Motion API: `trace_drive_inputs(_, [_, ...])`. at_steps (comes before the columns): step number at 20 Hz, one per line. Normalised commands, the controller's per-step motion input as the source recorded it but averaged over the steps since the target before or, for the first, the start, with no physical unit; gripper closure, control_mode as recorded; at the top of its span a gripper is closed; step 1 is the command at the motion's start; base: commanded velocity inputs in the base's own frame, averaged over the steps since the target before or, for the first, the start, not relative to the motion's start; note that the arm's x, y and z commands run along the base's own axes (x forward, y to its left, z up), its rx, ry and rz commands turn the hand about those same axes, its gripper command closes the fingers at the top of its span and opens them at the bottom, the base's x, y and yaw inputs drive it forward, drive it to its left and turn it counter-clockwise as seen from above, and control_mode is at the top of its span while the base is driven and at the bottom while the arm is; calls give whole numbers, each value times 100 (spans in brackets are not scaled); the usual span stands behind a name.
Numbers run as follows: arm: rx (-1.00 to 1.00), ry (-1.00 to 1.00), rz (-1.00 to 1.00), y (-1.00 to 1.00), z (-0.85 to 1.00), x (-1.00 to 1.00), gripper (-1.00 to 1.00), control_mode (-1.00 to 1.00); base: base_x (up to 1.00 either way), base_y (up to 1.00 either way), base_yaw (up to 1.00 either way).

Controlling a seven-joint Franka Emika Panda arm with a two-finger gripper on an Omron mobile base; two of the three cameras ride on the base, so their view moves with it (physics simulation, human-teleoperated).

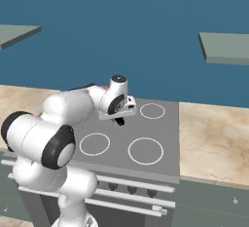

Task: Pick up the pan with the steak in it and place it on the dining table. Then place the steak on the plate.

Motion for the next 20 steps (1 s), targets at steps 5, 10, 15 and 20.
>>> trace_drive_inputs(5, [0,4,16,37,42,-73,100,-100,0,0,0])
trace_drive_inputs(10, [0,3,20,35,20,-68,100,-100,0,0,0])
trace_drive_inputs(15, [0,1,22,31,2,-67,100,-100,0,0,0])
trace_drive_inputs(20, [0,0,21,31,0,-72,100,-100,0,0,0])
